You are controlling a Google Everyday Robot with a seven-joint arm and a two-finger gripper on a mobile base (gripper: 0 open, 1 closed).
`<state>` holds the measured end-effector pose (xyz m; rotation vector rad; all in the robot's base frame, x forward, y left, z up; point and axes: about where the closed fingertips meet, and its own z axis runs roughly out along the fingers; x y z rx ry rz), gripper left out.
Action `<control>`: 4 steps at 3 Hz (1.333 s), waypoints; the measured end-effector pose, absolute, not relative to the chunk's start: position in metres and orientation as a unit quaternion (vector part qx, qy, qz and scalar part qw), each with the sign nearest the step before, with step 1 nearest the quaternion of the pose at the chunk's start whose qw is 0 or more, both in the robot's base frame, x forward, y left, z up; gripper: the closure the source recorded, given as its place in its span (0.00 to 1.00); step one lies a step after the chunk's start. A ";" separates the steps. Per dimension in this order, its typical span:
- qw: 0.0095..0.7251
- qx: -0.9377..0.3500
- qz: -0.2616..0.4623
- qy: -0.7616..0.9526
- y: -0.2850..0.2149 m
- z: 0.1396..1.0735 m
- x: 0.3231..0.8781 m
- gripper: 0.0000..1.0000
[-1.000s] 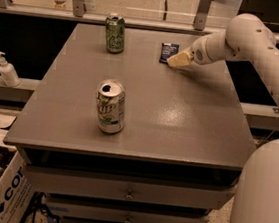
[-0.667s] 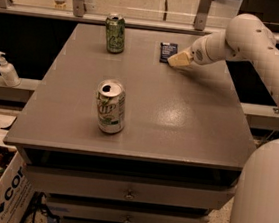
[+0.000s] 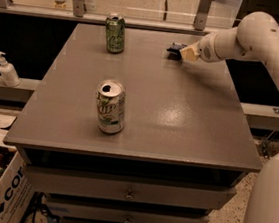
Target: Move rxbar blueberry near 7up can
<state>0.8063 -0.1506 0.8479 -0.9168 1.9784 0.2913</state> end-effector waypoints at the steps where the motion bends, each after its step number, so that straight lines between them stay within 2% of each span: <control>1: 0.482 -0.374 0.129 0.782 -0.157 0.875 0.798 1.00; 2: 0.494 -0.376 0.144 0.771 -0.163 0.895 0.789 1.00; 4: 0.440 -0.420 0.179 0.773 -0.169 0.899 0.732 1.00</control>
Offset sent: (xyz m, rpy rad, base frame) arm -0.0298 -0.0253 0.0747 0.1106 -0.0984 0.0652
